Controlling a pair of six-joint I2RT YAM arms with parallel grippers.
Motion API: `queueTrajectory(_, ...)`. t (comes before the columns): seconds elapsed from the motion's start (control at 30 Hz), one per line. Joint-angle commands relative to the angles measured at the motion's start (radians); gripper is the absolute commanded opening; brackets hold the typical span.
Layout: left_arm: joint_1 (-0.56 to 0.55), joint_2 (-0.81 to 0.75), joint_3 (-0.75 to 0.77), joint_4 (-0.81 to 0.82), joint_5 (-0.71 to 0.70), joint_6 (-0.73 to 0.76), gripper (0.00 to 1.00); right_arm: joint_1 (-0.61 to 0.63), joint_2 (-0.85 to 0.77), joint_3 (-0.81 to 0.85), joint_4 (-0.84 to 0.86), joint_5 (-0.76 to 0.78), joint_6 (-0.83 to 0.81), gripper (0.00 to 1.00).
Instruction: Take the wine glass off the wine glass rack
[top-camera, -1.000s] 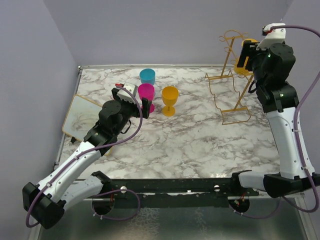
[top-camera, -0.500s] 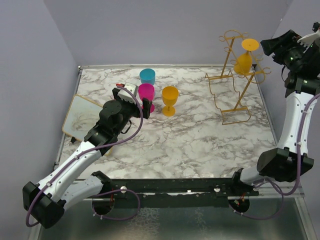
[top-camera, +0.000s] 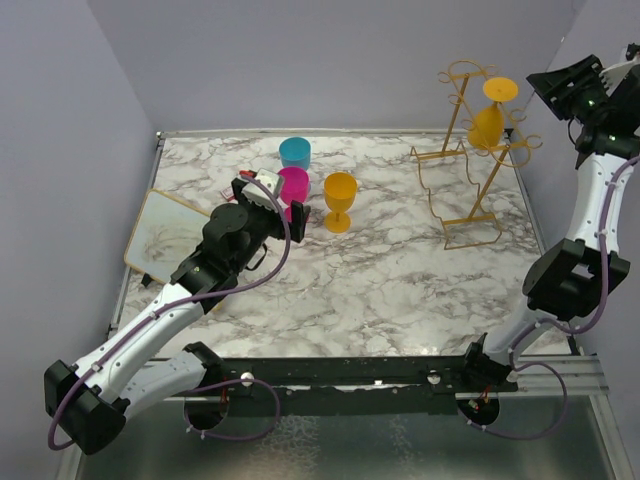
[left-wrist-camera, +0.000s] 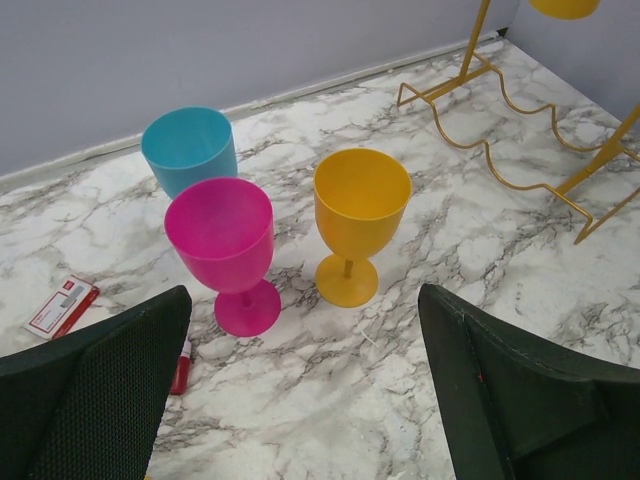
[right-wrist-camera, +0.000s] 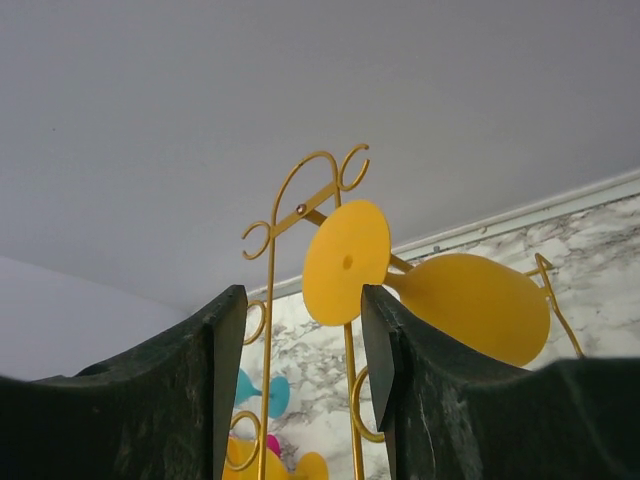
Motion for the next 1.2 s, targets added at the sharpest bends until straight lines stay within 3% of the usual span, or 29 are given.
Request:
queueTrajectory(0.0, -0.010, -0.008, 0.005, 0.008, -0.013, 0.016, 0.99, 0.028, 0.049, 0.077, 0.005, 0.039, -0.005, 0.50)
queueTrajectory(0.27, -0.012, -0.009, 0.004, 0.007, -0.020, 0.022, 0.99, 0.063, 0.153, 0.166, -0.042, 0.092, -0.028, 0.47)
queueTrajectory(0.57, -0.016, -0.006, 0.004, 0.006, -0.019, 0.022, 0.99, 0.066, 0.154, 0.150, -0.071, 0.170, -0.087, 0.45)
queueTrajectory(1.17, -0.015, -0.003, 0.004, 0.007, -0.020, 0.024, 0.99, 0.087, 0.228, 0.194, -0.061, 0.080, -0.036, 0.29)
